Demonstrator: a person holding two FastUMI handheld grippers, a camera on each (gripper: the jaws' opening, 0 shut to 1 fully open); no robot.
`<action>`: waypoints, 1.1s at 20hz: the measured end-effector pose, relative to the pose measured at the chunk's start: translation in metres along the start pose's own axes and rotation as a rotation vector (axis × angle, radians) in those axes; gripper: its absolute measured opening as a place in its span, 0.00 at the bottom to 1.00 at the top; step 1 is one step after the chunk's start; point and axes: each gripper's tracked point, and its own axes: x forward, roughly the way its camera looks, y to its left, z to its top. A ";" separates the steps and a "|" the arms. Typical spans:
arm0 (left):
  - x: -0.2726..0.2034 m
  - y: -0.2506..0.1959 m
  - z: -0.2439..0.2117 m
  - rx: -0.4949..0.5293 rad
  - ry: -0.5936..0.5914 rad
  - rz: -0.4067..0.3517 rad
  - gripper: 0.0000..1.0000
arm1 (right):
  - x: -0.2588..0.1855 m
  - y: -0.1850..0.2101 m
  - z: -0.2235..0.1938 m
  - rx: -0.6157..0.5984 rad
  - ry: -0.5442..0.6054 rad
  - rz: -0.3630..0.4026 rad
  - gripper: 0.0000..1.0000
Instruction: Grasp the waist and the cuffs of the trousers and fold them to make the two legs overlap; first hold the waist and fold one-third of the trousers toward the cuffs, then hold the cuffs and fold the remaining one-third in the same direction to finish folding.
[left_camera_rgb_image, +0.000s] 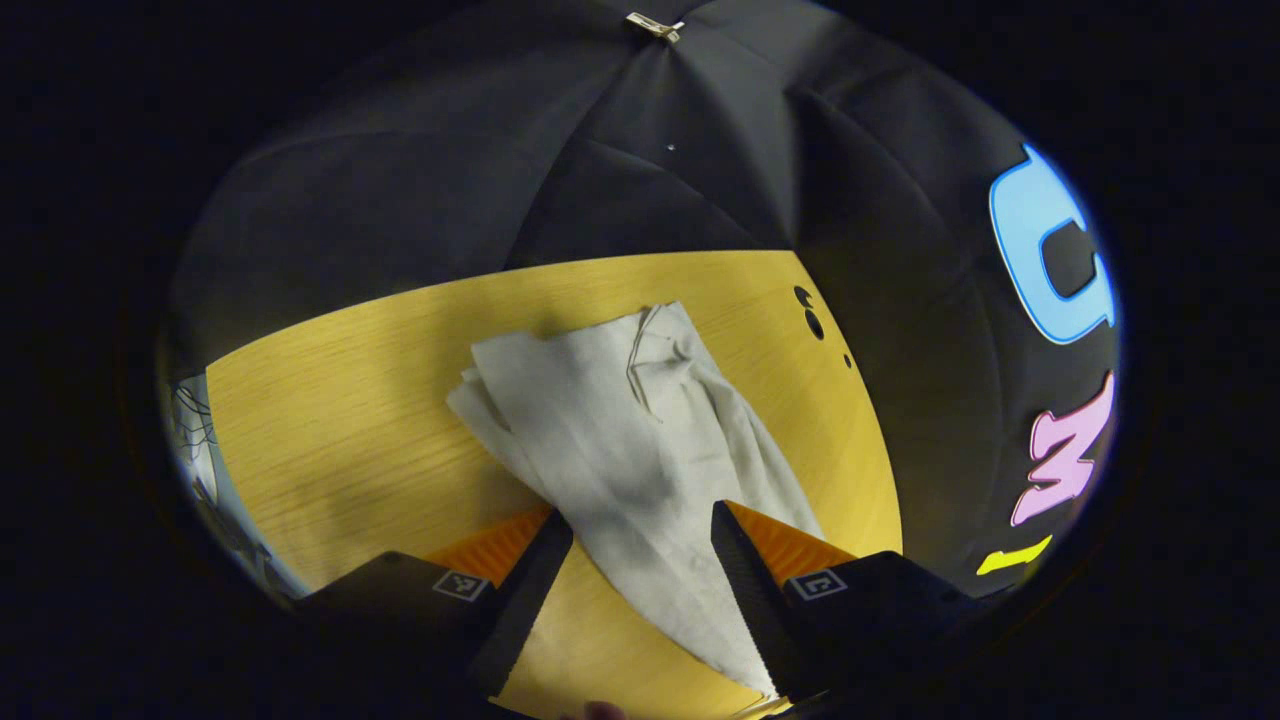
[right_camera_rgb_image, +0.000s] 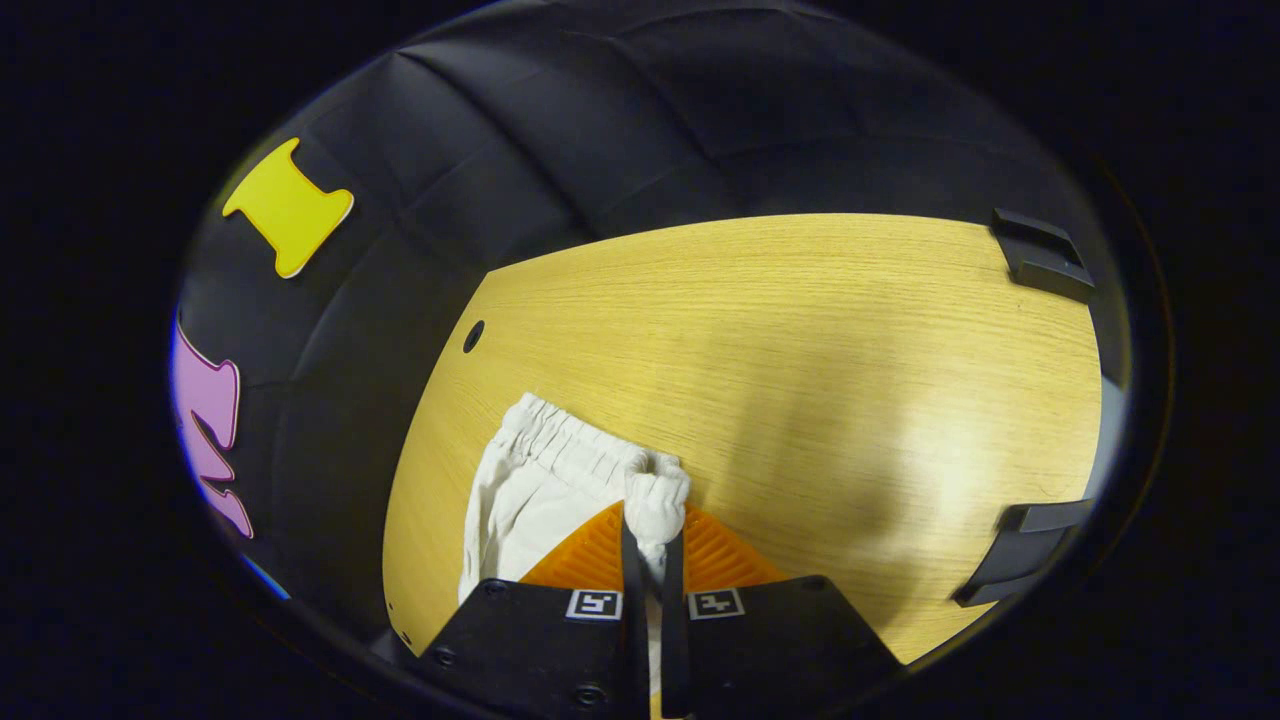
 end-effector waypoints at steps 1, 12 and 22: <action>0.002 0.000 0.003 0.000 -0.005 0.007 0.93 | 0.000 0.000 0.000 0.005 0.001 0.002 0.10; -0.002 0.014 0.019 -0.291 -0.040 -0.144 0.06 | -0.004 0.007 0.005 -0.054 -0.034 0.063 0.09; 0.007 0.013 0.013 -0.285 -0.065 -0.188 0.06 | -0.101 0.140 0.008 -0.261 -0.196 0.392 0.09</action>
